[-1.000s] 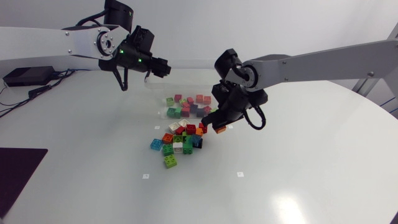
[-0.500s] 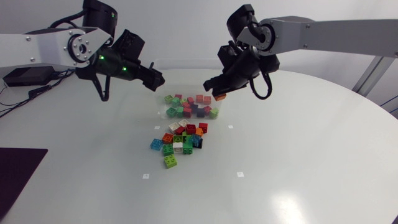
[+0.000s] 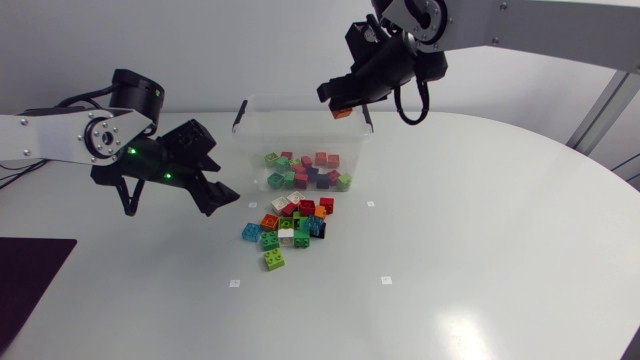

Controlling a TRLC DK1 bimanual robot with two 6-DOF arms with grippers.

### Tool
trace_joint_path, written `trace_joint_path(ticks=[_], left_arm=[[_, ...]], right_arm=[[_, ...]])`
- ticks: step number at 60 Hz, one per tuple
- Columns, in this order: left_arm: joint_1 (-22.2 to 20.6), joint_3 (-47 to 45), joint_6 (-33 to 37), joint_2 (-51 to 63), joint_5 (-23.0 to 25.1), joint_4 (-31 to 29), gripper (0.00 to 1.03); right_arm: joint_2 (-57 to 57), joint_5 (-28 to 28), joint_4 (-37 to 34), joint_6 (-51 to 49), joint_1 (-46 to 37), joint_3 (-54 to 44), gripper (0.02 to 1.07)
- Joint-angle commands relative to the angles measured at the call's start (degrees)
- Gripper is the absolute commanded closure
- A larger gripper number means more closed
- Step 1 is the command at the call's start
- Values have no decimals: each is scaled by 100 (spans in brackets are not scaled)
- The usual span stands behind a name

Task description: Place the duplo bricks in the container

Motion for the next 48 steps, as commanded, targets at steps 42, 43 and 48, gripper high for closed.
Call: trace_joint_path(ticks=[42,43,48], left_arm=[[-507,997,3383,1877,-257,-1195,4],[-516,1023,3436,1904,-257,-1230,4],[-516,1120,3629,2009,-266,-1336,5]], right_arm=[[1567,112,535,-41,-8,1361,16],[1549,129,544,-41,-8,1353,14],[1400,147,631,-41,27,1194,12]])
